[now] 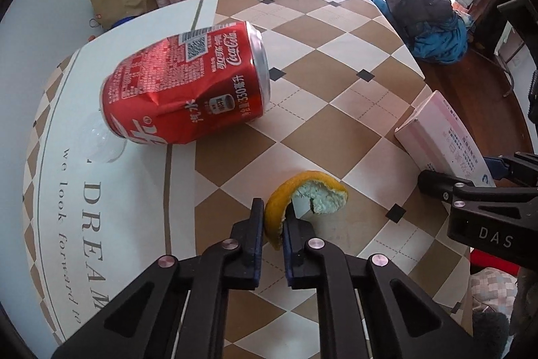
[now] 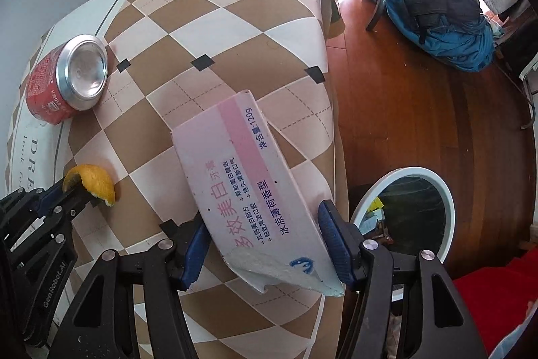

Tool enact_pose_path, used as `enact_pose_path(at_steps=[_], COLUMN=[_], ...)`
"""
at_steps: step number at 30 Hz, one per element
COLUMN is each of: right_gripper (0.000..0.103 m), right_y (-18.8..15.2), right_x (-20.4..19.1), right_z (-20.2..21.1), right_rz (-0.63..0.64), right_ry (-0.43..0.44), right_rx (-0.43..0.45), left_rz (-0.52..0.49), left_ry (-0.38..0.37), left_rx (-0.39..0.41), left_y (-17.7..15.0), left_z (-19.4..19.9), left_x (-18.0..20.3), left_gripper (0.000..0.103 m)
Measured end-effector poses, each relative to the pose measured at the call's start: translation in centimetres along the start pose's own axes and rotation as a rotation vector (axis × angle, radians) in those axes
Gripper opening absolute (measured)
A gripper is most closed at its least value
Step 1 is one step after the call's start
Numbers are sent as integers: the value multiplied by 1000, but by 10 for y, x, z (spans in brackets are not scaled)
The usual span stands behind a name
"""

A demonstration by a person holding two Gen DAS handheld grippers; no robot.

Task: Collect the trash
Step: 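Carry the peel and box over the white bin and open both tools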

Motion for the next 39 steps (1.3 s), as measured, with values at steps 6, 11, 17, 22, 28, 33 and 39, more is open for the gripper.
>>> enact_pose_path(at_steps=[6, 11, 17, 22, 28, 33, 39], right_gripper=[62, 61, 61, 60, 60, 60, 60], right_y=[-3, -12, -27, -47, -76, -107, -142], right_x=[-5, -9, -15, -13, 11, 56, 132], right_z=[3, 18, 44, 76, 134, 193, 234], right_rz=[4, 14, 7, -20, -77, -137, -232], right_ry=[2, 20, 53, 112, 194, 229, 207], right_rx=[14, 53, 104, 161, 265, 368, 444], left_rz=[23, 43, 74, 84, 51, -16, -120], left_ry=[27, 36, 48, 47, 20, -40, -120], left_rx=[27, 59, 118, 172, 256, 300, 276], left_y=[-4, -9, -21, -28, -29, -20, -9], left_z=[12, 31, 74, 117, 171, 202, 191], left_x=[-6, -10, -15, -10, 26, 86, 180], left_gripper=[7, 6, 6, 6, 6, 6, 6])
Point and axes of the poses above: each gripper's, at about its wrist camera, not at the fingertips, and z roughly against the way its jaws point, x to its right, y to its top, the point moved 2 cm from there along -z, roughly the way its jaws point
